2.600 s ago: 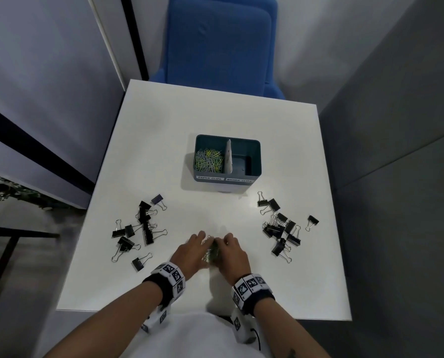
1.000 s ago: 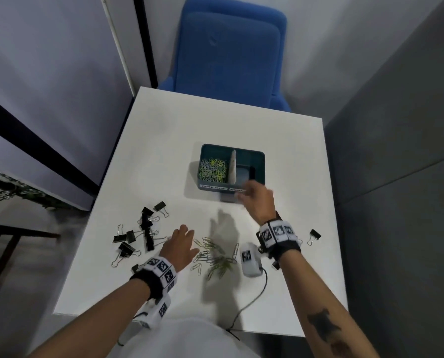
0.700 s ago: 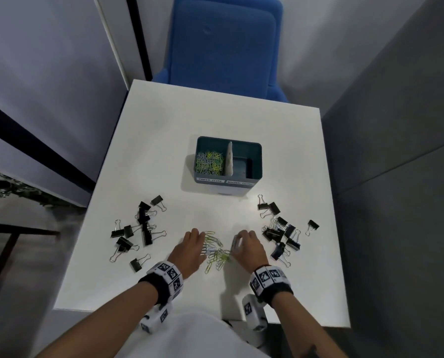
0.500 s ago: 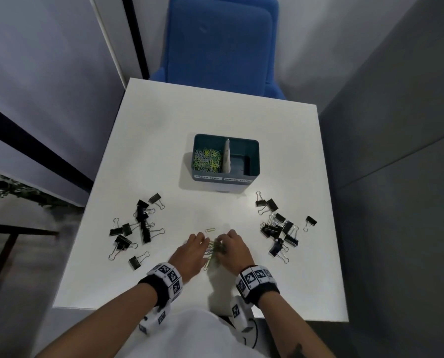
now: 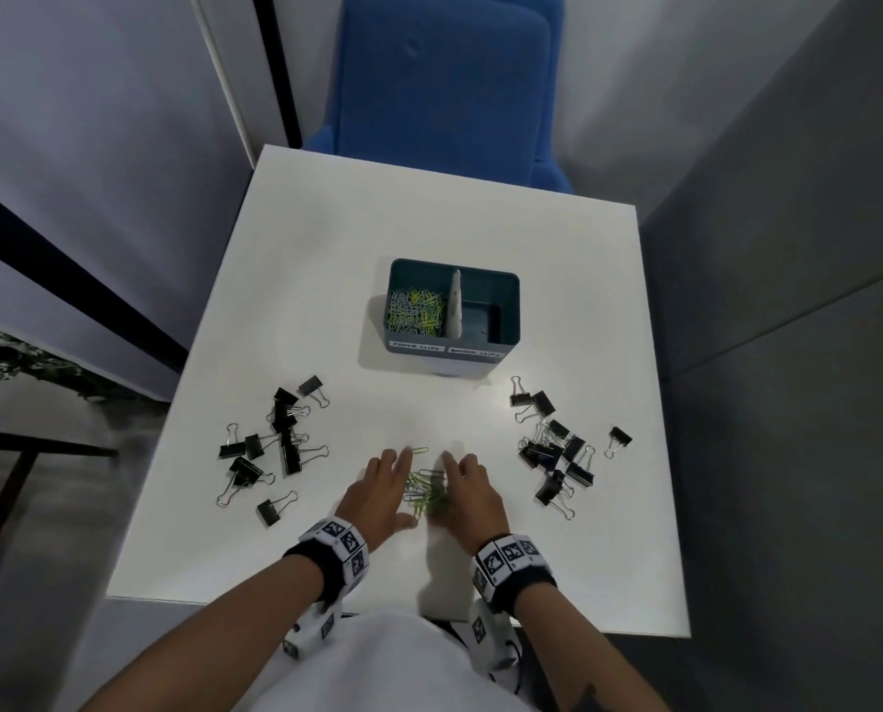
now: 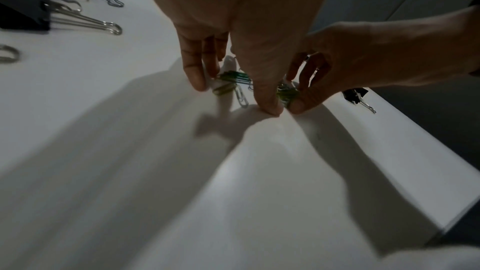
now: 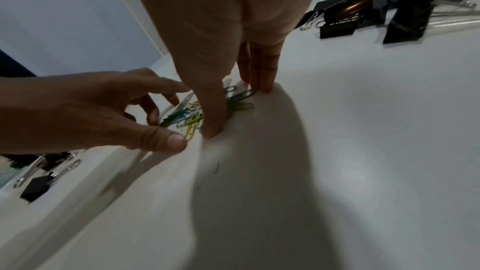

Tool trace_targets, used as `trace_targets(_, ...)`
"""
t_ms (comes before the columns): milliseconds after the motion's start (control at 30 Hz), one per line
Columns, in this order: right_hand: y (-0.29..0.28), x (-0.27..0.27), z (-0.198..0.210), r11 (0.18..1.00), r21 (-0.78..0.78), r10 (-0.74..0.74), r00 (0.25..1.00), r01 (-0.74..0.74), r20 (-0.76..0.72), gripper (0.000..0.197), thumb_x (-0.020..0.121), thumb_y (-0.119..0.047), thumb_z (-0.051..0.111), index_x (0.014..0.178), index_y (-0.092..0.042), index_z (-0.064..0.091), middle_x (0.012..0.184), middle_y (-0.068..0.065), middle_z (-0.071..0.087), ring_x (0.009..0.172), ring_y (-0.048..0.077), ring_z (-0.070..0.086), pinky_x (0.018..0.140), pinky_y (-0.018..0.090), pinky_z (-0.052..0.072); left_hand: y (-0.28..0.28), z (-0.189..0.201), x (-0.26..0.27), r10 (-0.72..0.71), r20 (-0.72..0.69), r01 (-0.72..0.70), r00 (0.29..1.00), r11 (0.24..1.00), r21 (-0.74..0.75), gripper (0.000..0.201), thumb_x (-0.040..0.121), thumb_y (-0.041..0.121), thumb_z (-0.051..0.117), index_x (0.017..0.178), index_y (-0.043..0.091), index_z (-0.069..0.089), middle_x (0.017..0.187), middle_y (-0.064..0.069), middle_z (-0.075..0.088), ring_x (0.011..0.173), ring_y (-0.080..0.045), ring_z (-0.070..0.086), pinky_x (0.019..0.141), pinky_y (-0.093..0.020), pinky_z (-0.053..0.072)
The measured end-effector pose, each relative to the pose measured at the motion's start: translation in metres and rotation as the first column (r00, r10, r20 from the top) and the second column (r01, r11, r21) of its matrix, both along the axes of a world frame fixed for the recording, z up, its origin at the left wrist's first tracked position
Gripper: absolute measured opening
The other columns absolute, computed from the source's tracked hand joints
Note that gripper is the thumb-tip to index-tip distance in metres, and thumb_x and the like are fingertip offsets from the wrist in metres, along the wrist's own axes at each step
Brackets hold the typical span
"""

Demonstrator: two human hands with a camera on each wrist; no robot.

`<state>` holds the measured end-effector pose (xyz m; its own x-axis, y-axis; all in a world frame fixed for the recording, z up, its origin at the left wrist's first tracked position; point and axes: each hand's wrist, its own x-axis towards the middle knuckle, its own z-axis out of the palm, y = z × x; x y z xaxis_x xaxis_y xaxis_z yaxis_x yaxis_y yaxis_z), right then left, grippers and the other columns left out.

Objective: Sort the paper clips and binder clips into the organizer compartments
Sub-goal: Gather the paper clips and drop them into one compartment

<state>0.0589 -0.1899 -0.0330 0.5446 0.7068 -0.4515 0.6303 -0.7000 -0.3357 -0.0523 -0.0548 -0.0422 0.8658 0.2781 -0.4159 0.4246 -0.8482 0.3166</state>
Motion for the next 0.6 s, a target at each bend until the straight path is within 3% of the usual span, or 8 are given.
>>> trace_targets(100, 0.009, 0.000, -0.002, 0.997, 0.055, -0.046, 0.999, 0.046, 0.003, 0.063, 0.076, -0.022, 0.073, 0.132, -0.018, 0.046, 0.120, 0.008, 0.047, 0.106, 0.027, 0.048, 0.071, 0.037, 0.050, -0.001, 0.000, 0.011, 0.006, 0.038, -0.006, 0.999, 1.000, 0.005, 0.087, 0.076, 0.037, 0.076, 0.145, 0.015, 0.027, 0.131, -0.008, 0.038, 0.109, -0.026, 0.048, 0.067, -0.037, 0.054)
trace_targets(233, 0.008, -0.005, -0.011, 0.991, 0.119, -0.064, 0.998, 0.062, 0.009, 0.033, 0.071, -0.016, 0.077, 0.099, -0.016, 0.060, 0.097, 0.006, 0.055, 0.085, 0.027, 0.057, 0.053, 0.034, 0.048, 0.001, -0.005, 0.006, -0.050, 0.118, 0.047, 0.992, 0.999, 0.023, 0.061, 0.064, 0.024, 0.087, 0.116, 0.017, 0.055, 0.102, -0.005, 0.052, 0.079, -0.020, 0.058, 0.042, -0.029, 0.047)
trace_targets(333, 0.005, -0.005, -0.014, 0.986, 0.149, -0.083, 0.996, 0.077, 0.040, 0.017, 0.077, -0.013, 0.072, 0.087, -0.012, 0.059, 0.088, 0.007, 0.056, 0.075, 0.029, 0.058, 0.049, 0.034, 0.044, 0.003, -0.008, 0.003, -0.113, 0.080, 0.104, 0.990, 0.988, 0.113, 0.054, 0.050, 0.005, 0.085, 0.092, 0.018, 0.053, 0.084, -0.001, 0.048, 0.063, -0.017, 0.052, 0.036, -0.026, 0.035)
trace_targets(433, 0.004, 0.000, -0.012, 0.979, 0.168, -0.122, 0.992, 0.114, 0.041, 0.008, 0.084, -0.013, 0.066, 0.087, -0.008, 0.060, 0.088, 0.011, 0.057, 0.073, 0.033, 0.058, 0.053, 0.036, 0.042, 0.007, -0.004, 0.006, -0.075, 0.064, 0.070, 0.995, 0.994, 0.088, 0.057, 0.036, -0.005, 0.081, 0.082, 0.017, 0.054, 0.074, 0.000, 0.051, 0.054, -0.017, 0.053, 0.036, -0.024, 0.035)
trace_targets(533, 0.004, 0.008, -0.009, 0.975, 0.156, -0.157, 0.988, 0.157, -0.012, 0.012, 0.090, -0.019, 0.059, 0.093, -0.008, 0.065, 0.091, 0.012, 0.060, 0.076, 0.035, 0.060, 0.062, 0.038, 0.048, 0.014, -0.005, 0.009, -0.021, 0.084, 0.020, 0.996, 1.000, 0.008, 0.046, 0.047, -0.002, 0.083, 0.073, 0.018, 0.051, 0.069, 0.001, 0.051, 0.050, -0.019, 0.053, 0.039, -0.024, 0.036)
trace_targets(600, 0.002, 0.013, -0.007, 0.972, 0.141, -0.185, 0.982, 0.189, -0.044, 0.015, 0.091, -0.022, 0.057, 0.092, -0.010, 0.067, 0.089, 0.011, 0.062, 0.078, 0.033, 0.062, 0.067, 0.039, 0.050, 0.018, -0.001, 0.011, 0.052, 0.087, -0.045, 0.995, 0.996, -0.077, 0.029, 0.066, -0.001, 0.075, 0.074, 0.016, 0.053, 0.071, -0.002, 0.053, 0.055, -0.024, 0.055, 0.046, -0.027, 0.039)
